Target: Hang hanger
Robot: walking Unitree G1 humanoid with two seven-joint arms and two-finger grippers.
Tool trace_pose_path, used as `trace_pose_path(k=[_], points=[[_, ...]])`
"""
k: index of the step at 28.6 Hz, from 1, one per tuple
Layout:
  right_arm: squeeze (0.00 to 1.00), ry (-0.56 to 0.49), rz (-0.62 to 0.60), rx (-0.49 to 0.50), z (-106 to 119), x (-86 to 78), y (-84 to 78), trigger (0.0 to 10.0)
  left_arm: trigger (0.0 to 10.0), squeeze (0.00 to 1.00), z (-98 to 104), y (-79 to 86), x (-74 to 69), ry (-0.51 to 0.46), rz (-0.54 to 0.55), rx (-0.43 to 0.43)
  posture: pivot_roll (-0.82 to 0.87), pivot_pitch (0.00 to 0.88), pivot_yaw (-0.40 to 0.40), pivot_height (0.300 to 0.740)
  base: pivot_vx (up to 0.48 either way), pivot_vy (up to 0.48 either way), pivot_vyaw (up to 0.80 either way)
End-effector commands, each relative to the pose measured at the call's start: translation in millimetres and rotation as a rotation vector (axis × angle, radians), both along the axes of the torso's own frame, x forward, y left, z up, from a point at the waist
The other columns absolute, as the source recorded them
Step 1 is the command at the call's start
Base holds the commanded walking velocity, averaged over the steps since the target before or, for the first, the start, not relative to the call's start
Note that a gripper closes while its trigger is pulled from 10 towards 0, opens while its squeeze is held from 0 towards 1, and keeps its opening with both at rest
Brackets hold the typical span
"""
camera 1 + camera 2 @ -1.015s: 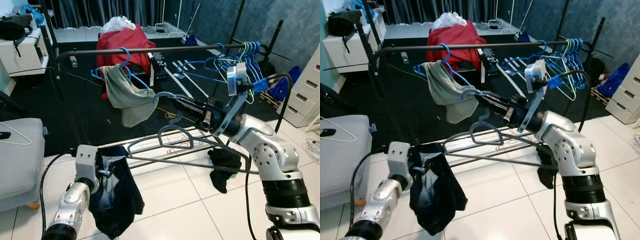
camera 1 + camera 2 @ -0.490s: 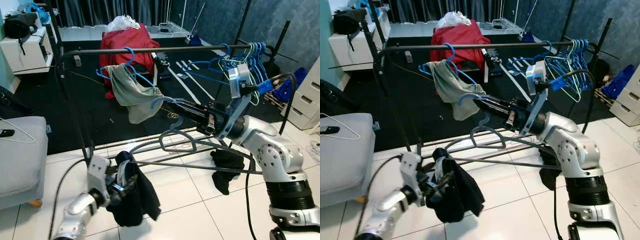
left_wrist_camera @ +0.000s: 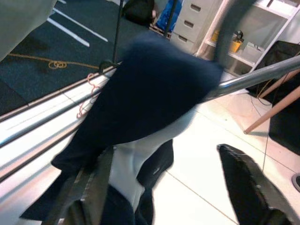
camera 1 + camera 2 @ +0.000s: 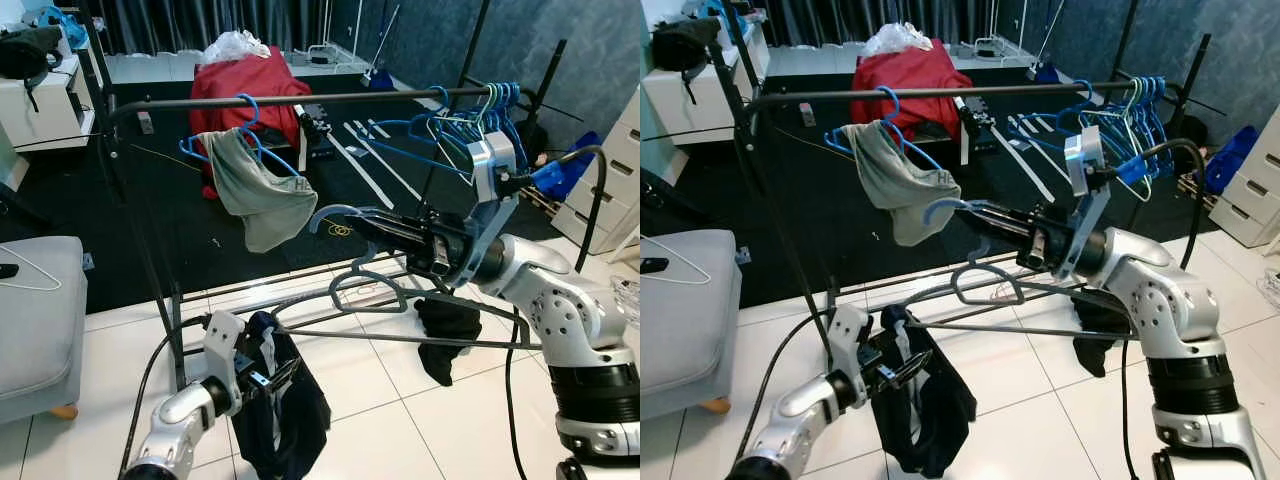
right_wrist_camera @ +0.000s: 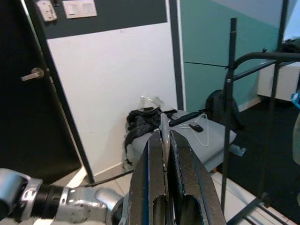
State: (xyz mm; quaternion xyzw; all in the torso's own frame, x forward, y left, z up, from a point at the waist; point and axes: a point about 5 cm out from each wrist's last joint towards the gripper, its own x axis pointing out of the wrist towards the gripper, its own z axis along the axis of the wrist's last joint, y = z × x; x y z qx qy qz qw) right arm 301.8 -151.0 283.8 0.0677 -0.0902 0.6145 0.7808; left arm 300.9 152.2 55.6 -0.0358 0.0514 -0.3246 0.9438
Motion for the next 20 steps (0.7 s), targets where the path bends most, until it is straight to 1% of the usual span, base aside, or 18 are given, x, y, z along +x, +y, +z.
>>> trace_pose_path(k=[1, 2, 8, 13, 15, 16, 17, 19, 20], points=[[0.00, -0.032, 0.041, 0.018, 7, -6.1, -1.2, 10.0, 3.5, 0.00, -1, 6.2, -2.0, 0.009, -0.003, -0.004, -0.15, 0.093, -0.067, 0.740, 0.000, 0.000, 0.00], [0.00, -0.029, 0.047, 0.018, 6, -6.1, -1.8, 10.0, 0.0, 0.00, -1, 8.0, -2.6, 0.016, -0.004, 0.000, -0.14, 0.094, -0.067, 0.740, 0.000, 0.000, 0.00], [0.00, -0.027, 0.048, 0.016, 5, -5.2, -2.4, 10.0, 0.0, 0.00, -3, 9.0, -2.9, 0.025, -0.002, 0.009, -0.14, 0.094, -0.068, 0.740, 0.000, 0.000, 0.00], [0.00, -0.026, 0.035, 0.004, 5, -2.6, -3.8, 10.0, 0.0, 0.00, -2, 6.1, -1.8, 0.023, -0.012, 0.002, -0.15, 0.090, -0.071, 0.740, 0.000, 0.000, 0.00], [0.00, -0.025, -0.002, -0.019, 3, 1.1, -6.6, 10.0, 0.0, 0.00, 0, 7.8, -3.5, 0.021, -0.037, 0.014, -0.15, 0.090, -0.071, 0.740, 0.000, 0.000, 0.00], [0.00, -0.025, -0.002, -0.019, 3, 1.1, -6.6, 10.0, 0.0, 0.00, 0, 7.8, -3.5, 0.021, -0.037, 0.014, -0.15, 0.090, -0.071, 0.740, 0.000, 0.000, 0.00], [0.00, -0.027, -0.047, -0.064, -2, 4.9, -9.2, 10.0, 0.0, 0.00, 2, 10.9, -5.6, 0.022, -0.057, 0.039, -0.15, 0.090, -0.071, 0.740, 0.000, 0.000, 0.00], [0.00, -0.027, -0.047, -0.064, -2, 4.9, -9.2, 10.0, 0.0, 0.00, 2, 10.9, -5.6, 0.022, -0.057, 0.039, -0.15, 0.090, -0.071, 0.740, 0.000, 0.000, 0.00], [0.00, -0.031, -0.092, -0.113, -8, 8.6, -11.7, 10.0, 0.0, 0.00, 4, 15.6, -8.6, 0.030, -0.081, 0.074, -0.15, 0.086, -0.067, 0.740, 0.000, 0.000, 0.00]])
